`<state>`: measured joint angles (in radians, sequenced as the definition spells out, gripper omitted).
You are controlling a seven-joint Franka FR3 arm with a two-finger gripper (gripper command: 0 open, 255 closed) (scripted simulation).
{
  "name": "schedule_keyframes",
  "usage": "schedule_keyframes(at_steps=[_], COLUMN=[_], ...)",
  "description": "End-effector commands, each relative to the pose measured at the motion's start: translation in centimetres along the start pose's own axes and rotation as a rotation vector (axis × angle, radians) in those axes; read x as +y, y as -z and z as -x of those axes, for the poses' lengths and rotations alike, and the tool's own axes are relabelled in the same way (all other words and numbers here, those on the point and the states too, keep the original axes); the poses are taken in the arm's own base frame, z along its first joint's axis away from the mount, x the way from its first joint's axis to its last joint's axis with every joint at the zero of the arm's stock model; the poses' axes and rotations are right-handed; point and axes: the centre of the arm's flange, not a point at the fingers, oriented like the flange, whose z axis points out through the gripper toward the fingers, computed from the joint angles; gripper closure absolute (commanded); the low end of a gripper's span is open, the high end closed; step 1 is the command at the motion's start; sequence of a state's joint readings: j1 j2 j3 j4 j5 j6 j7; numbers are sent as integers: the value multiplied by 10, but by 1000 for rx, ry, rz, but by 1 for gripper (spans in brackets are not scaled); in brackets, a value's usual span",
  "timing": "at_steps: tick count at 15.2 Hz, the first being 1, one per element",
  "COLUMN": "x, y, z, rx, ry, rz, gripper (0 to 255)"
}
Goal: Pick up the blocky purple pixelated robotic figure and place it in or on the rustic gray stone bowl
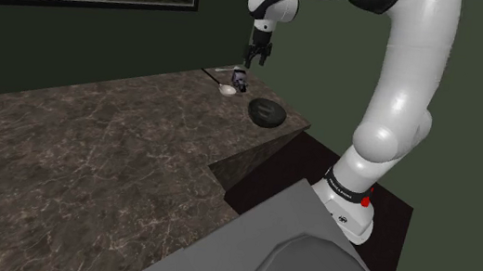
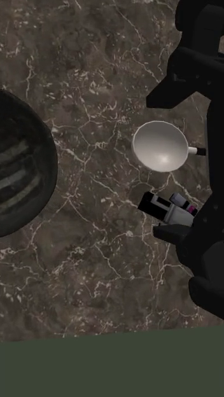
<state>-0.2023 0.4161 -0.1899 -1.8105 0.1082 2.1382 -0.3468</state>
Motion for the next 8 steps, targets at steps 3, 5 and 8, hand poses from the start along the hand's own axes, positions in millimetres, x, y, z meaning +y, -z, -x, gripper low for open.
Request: schedule_keyframes(at_steps=[3,5,8], x=[23,23,22], y=[-33,-44,-60], z=[-23,-22,-22], rx=[-16,-16,-16], ry=[-22,-22,-22], rz=[-11,-11,-11], gripper=[0,0,0])
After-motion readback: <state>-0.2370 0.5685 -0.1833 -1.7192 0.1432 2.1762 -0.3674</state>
